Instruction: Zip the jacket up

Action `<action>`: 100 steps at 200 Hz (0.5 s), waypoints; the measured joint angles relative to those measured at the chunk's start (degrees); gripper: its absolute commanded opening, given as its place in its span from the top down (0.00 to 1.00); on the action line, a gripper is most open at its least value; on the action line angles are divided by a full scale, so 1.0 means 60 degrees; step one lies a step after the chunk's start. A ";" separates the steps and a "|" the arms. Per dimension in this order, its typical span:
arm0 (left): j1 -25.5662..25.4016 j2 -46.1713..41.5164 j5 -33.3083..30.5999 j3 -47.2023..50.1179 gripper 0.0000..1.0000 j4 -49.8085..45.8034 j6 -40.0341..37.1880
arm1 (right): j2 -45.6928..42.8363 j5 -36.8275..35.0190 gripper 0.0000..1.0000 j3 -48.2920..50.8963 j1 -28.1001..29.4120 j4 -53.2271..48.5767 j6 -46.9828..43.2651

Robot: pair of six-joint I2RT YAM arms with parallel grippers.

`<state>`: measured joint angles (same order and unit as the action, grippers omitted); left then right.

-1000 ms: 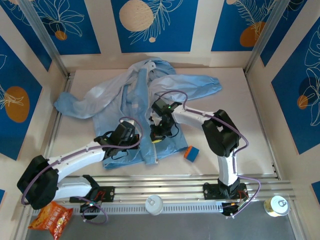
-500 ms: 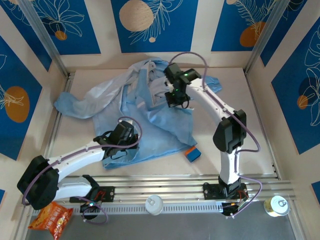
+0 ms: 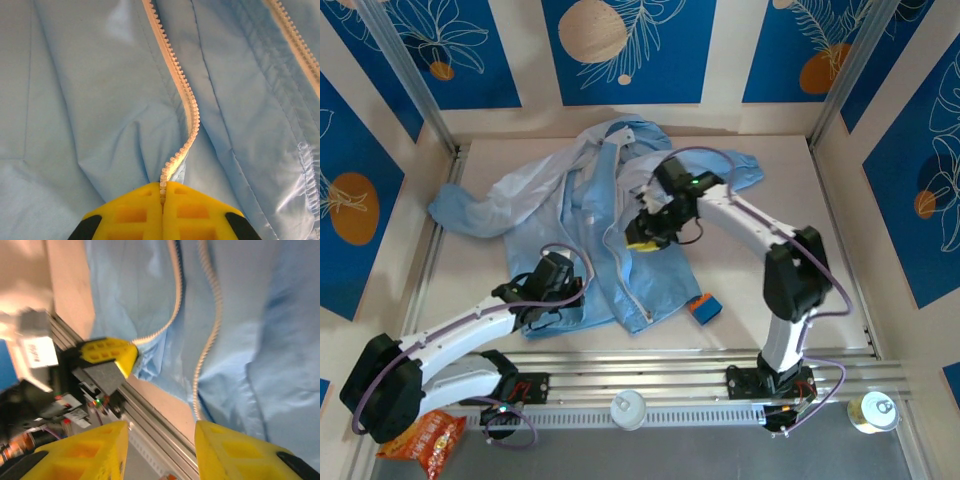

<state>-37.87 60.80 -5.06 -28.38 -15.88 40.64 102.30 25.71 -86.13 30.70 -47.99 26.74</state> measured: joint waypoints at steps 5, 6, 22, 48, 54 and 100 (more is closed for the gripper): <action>0.0007 0.0007 0.0004 0.0000 1.00 0.0004 0.0000 | -0.0211 -0.0004 0.57 0.0160 -0.0233 0.0127 -0.0004; 0.0011 0.0011 0.0004 0.0000 1.00 0.0004 0.0000 | -0.0237 0.0000 0.57 0.0182 -0.0262 0.0146 -0.0007; 0.0044 0.0095 0.0004 -0.0004 1.00 0.0000 -0.0004 | -0.0663 -0.0055 0.57 0.0812 -0.0579 0.0572 -0.0117; 0.0044 0.0255 0.0007 -0.0011 1.00 0.0000 -0.0007 | -0.0707 -0.0120 0.54 0.2244 -0.0033 0.1311 -0.0488; 0.0044 0.0270 0.0007 -0.0011 1.00 0.0000 -0.0007 | -0.0688 -0.0153 0.53 0.2601 0.0200 0.1421 -0.0612; 0.0062 0.0273 0.0007 -0.0084 1.00 -0.0098 -0.0007 | 0.0026 -0.0412 0.49 0.3359 0.1832 0.1953 -0.1381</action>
<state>-37.50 62.43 -5.02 -28.88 -16.47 40.60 102.45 23.24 -65.98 41.69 -36.27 18.46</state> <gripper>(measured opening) 0.060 0.502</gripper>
